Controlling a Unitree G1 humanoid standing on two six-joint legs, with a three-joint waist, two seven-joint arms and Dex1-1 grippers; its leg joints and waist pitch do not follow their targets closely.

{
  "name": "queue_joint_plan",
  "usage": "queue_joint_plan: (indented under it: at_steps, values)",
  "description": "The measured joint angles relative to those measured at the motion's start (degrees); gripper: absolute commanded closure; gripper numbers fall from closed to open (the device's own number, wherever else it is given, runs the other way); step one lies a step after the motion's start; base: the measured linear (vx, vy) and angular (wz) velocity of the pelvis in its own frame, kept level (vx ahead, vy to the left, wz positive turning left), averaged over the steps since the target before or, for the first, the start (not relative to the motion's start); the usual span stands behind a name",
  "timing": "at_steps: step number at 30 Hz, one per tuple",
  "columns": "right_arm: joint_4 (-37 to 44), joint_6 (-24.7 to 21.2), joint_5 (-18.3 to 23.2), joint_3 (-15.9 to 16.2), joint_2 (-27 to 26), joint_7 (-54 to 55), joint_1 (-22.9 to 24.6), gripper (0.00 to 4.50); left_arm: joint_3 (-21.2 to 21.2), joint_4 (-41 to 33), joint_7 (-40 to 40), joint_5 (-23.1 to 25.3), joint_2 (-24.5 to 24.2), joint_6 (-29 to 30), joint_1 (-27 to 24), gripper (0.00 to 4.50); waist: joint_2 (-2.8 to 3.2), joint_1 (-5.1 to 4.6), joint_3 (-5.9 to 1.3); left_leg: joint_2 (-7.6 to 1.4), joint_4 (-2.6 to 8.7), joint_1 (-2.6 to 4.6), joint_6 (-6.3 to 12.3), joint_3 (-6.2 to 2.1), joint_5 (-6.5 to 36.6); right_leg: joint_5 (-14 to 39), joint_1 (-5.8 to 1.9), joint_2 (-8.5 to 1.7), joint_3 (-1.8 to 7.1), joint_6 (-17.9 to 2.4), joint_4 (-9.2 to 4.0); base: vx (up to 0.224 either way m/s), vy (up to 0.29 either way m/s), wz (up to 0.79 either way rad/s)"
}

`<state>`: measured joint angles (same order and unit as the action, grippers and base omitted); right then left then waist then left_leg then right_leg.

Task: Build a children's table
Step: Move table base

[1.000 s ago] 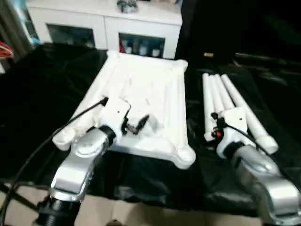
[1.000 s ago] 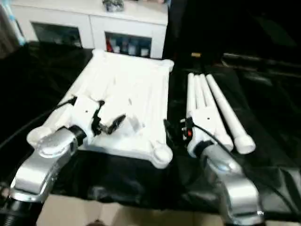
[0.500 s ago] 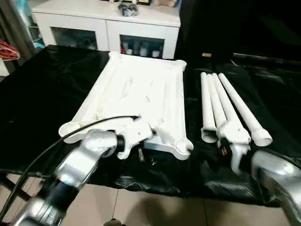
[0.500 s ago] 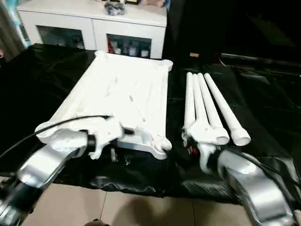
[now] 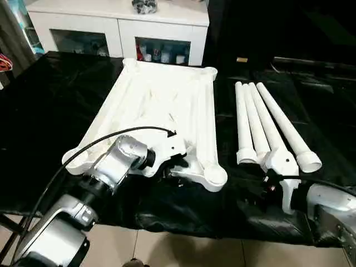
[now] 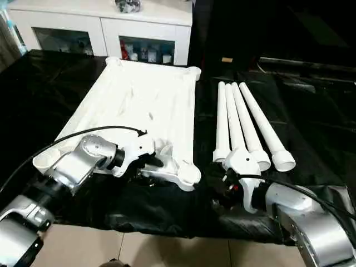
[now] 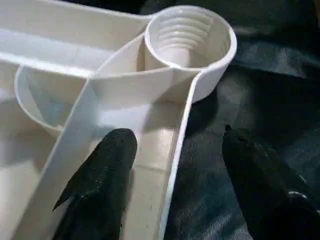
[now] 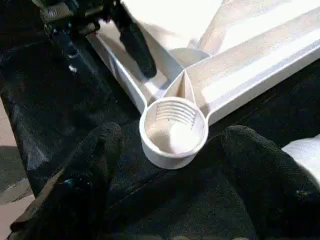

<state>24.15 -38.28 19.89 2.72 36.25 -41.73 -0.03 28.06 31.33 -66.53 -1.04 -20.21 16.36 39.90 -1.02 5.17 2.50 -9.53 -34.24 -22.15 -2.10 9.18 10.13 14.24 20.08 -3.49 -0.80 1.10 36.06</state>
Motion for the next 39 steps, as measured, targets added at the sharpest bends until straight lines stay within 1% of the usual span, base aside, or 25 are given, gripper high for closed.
queue_joint_plan:
  at_steps: [2, 3, 6, 9, 11, 14, 15, 17, 18, 19, 23, 25, 26, 28, 29, 32, 34, 35, 37, 39]
  values:
    - [0.0, 0.0, 0.0, 0.0, 0.0, 0.0, 0.0, 1.27, 0.0, 1.4, -0.6, 0.3, 0.0, -0.8, 0.6, 1.71, 0.02, -0.02, 0.01, -0.07, 0.0, 0.08, -0.01, 0.14, 0.0, 0.0, -0.05, 0.0, 0.02, 0.0, 0.01, 0.0, 0.0, 0.0]
    - [0.0, 0.0, 0.1, 0.0, 0.0, 0.1, 0.1, 1.44, 0.0, 2.4, -0.8, 0.6, 0.1, -1.6, 1.1, 2.04, 0.04, -0.02, 0.02, -0.17, -0.01, 0.11, -0.02, 0.31, 0.0, 0.0, -0.06, -0.01, 0.02, 0.0, 0.01, 0.0, 0.0, 0.0]
    - [0.0, 0.0, 0.2, 0.0, 0.0, 0.4, 0.1, 1.46, 0.0, 4.4, -1.3, 1.0, 0.0, -2.7, 1.7, 2.14, 0.04, -0.01, 0.02, -0.29, -0.02, 0.13, -0.03, 0.53, 0.0, 0.0, -0.05, -0.02, 0.03, 0.0, 0.01, 0.0, 0.0, 0.0]
    - [0.0, 0.0, 0.2, 0.0, 0.0, 0.7, 0.1, 1.46, 0.0, 7.0, -1.3, 2.2, 0.0, -4.2, 2.4, 2.49, 0.03, 0.0, 0.02, -0.32, -0.02, 0.12, -0.03, 0.54, 0.0, 0.0, -0.04, -0.02, 0.02, 0.0, 0.01, 0.0, 0.0, 0.0]
    - [0.0, 0.0, 0.2, 0.0, 0.0, 0.6, 0.1, 1.46, 0.0, 8.6, -1.2, 3.0, -0.1, -4.9, 3.4, 2.54, 0.04, 0.01, 0.03, -0.32, -0.01, 0.12, -0.03, 0.55, 0.0, 0.0, -0.03, -0.01, 0.02, 0.0, 0.01, 0.0, 0.0, 0.0]
    - [0.0, 0.0, 0.2, 0.0, 0.0, 0.6, 0.1, 1.46, 0.0, 10.3, -1.0, 3.8, -0.5, -6.6, 3.9, 2.9, 0.03, 0.04, 0.02, -0.33, 0.0, 0.13, -0.02, 0.56, 0.0, 0.0, -0.03, -0.01, 0.03, 0.0, 0.01, 0.0, 0.0, 0.0]
    - [0.0, 0.0, 0.2, 0.0, 0.0, 0.6, 0.1, 1.46, 0.0, 11.2, -1.2, 4.2, -0.5, -7.3, 4.2, 2.9, 0.03, 0.02, 0.02, -0.33, 0.0, 0.13, -0.02, 0.57, 0.0, 0.0, -0.04, -0.01, 0.03, 0.0, 0.01, 0.0, 0.0, 0.0]
    - [0.0, 0.0, 0.2, 0.0, 0.0, 0.7, 0.1, 1.46, 0.0, 12.1, -1.7, 4.3, -0.4, -8.0, 4.6, 3.0, 0.03, -0.02, 0.02, -0.33, 0.0, 0.16, -0.03, 0.57, 0.0, 0.0, -0.04, -0.02, 0.03, 0.0, 0.01, 0.0, 0.0, 0.0]
    - [0.0, 0.0, 0.2, 0.0, 0.0, 0.8, 0.1, 1.46, 0.0, 12.4, -1.8, 4.3, -0.3, -8.2, 4.7, 3.22, 0.03, -0.04, 0.02, -0.34, 0.0, 0.18, -0.04, 0.57, 0.0, 0.0, -0.04, -0.02, 0.02, -0.1, 0.01, 0.0, 0.0, 0.0]
    - [0.0, 0.0, 0.2, 0.0, 0.0, 0.9, 0.1, 1.46, 0.0, 12.6, -1.8, 4.3, -0.3, -8.3, 4.7, 3.3, 0.03, -0.04, 0.02, -0.35, 0.0, 0.19, -0.05, 0.57, 0.0, -0.1, -0.04, -0.02, 0.02, -0.1, 0.01, 0.0, 0.0, 0.0]
    - [0.0, 0.0, 0.2, 0.1, 0.0, 1.4, 0.1, 1.46, -0.3, 13.4, -2.6, 4.5, 0.0, -8.9, 5.0, 3.41, 0.03, 0.0, 0.02, -0.36, 0.0, 0.21, -0.05, 0.58, 0.0, -0.1, -0.04, -0.02, 0.01, -0.1, 0.02, 0.0, 0.0, 0.0]
    - [0.0, 0.0, 0.2, 0.2, 0.0, 1.5, 0.1, 1.46, -0.7, 13.7, -3.0, 4.4, 0.1, -8.9, 5.0, 3.71, 0.03, -0.01, 0.03, -0.36, 0.0, 0.2, -0.06, 0.58, 0.0, -0.1, -0.03, -0.02, 0.02, -0.1, 0.02, 0.0, 0.0, 0.0]
    - [0.0, 0.0, 0.2, 0.2, 0.0, 1.5, 0.1, 1.46, -0.8, 13.9, -3.3, 4.3, 0.2, -8.9, 5.0, 3.72, 0.03, 0.0, 0.03, -0.36, 0.0, 0.21, -0.06, 0.59, 0.0, -0.1, -0.04, -0.02, 0.02, -0.1, 0.02, 0.0, 0.0, 0.0]
    - [0.0, 0.0, 0.1, 0.2, -0.1, 1.7, 0.1, 1.46, -0.8, 13.9, -3.7, 4.2, 0.3, -8.9, 5.0, 3.95, 0.03, -0.04, 0.03, -0.36, 0.0, 0.2, -0.06, 0.6, 0.0, -0.1, -0.02, -0.02, 0.03, -0.1, 0.02, 0.0, 0.0, 0.0]
    - [0.0, 0.0, 0.0, 0.3, -0.1, 1.7, 0.1, 1.46, -0.9, 13.9, -3.7, 4.2, 0.3, -8.8, 5.1, 3.95, 0.03, -0.1, 0.03, -0.36, 0.0, 0.2, -0.06, 0.61, 0.0, -0.1, -0.01, -0.02, 0.03, -0.1, 0.02, 0.0, 0.0, 0.0]
    - [0.0, 0.0, -0.3, 0.5, -0.1, 2.1, 0.1, 1.46, -1.1, 11.8, -3.8, 4.2, 0.2, -7.4, 4.5, 4.23, 0.05, -0.15, 0.05, -0.38, 0.05, 0.16, -0.06, 0.64, 0.0, -0.1, 0.07, -0.02, 0.04, -0.1, 0.02, 0.0, 0.0, 0.0]
    - [0.0, 0.0, -0.3, 0.8, -0.2, 2.5, 0.1, 1.46, -1.3, 8.8, -3.8, 4.1, 0.1, -6.0, 3.2, 4.41, 0.06, -0.21, 0.06, -0.39, 0.12, 0.12, -0.05, 0.69, 0.0, -0.1, 0.16, -0.02, 0.05, -0.1, -0.01, 0.0, 0.0, 0.0]
    - [0.0, 0.0, -0.3, 0.9, -0.2, 2.6, 0.1, 1.46, -1.3, 7.5, -3.7, 4.1, -0.1, -5.3, 2.6, 4.45, 0.06, -0.2, 0.06, -0.4, 0.15, 0.07, -0.05, 0.71, 0.0, -0.1, 0.23, -0.02, 0.05, -0.1, -0.01, 0.0, 0.0, 0.0]
    - [0.0, 0.0, -0.4, 1.1, -0.5, 2.8, 0.2, 1.46, -1.3, 1.6, -3.5, 4.0, -1.0, -3.1, -0.2, 4.48, 0.06, -0.25, 0.06, -0.44, 0.25, -0.02, -0.05, 0.82, 0.0, -0.1, 0.42, -0.02, 0.09, -0.1, -0.02, 0.0, 0.0, 0.0]
    - [0.0, 0.0, -0.4, 1.1, -0.7, 3.1, 0.5, 1.46, -1.4, -2.0, -2.5, 4.1, -1.4, -1.4, -1.9, 4.48, 0.08, -0.07, 0.06, -0.46, 0.3, -0.1, -0.07, 0.83, 0.0, 0.0, 0.56, -0.01, 0.06, -0.1, 0.01, 0.0, 0.0, 0.0]
